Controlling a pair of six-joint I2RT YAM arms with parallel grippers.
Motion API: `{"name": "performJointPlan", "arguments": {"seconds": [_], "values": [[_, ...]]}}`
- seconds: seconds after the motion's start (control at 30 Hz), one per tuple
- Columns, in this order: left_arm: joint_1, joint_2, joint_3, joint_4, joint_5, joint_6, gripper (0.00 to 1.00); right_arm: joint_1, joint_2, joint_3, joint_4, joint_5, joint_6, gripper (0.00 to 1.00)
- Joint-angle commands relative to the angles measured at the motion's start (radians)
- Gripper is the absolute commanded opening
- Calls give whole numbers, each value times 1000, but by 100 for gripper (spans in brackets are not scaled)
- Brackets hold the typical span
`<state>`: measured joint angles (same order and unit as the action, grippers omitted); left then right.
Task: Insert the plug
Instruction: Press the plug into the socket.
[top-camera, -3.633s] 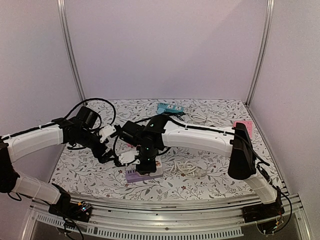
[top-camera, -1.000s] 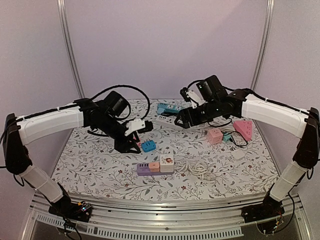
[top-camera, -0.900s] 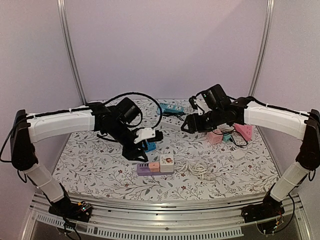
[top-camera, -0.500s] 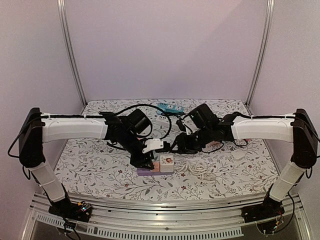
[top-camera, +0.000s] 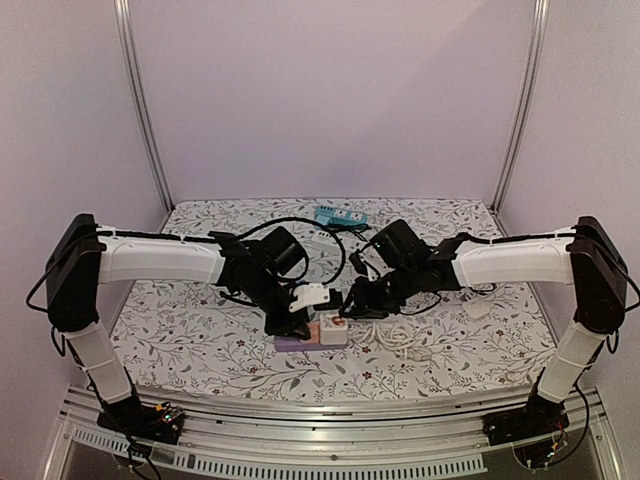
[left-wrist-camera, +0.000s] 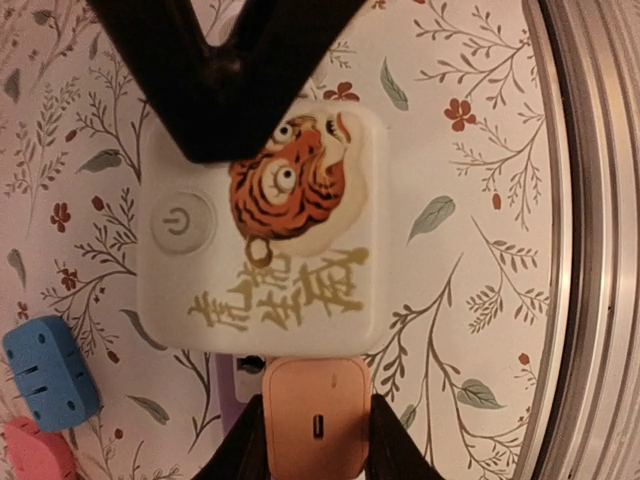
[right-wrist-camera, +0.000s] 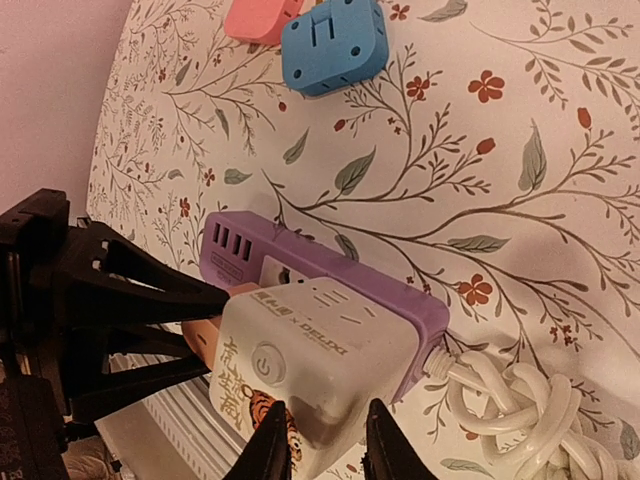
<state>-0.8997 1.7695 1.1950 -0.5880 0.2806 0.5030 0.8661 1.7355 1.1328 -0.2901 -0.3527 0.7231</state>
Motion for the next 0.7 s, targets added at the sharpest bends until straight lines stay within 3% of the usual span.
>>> {"name": "performJointPlan", "arguments": {"seconds": [0.0,0.27,0.67], "values": [[-7,33,-10,16,27,-7,26,18,38,-23,5,21,-6,23],[-15,85,-20,11,29,-11,0,52,75,-22,9,41,-25,19],[-73,247,7,-81,-152,-53,0,91,121,-59,29,69,-2,14]]}}
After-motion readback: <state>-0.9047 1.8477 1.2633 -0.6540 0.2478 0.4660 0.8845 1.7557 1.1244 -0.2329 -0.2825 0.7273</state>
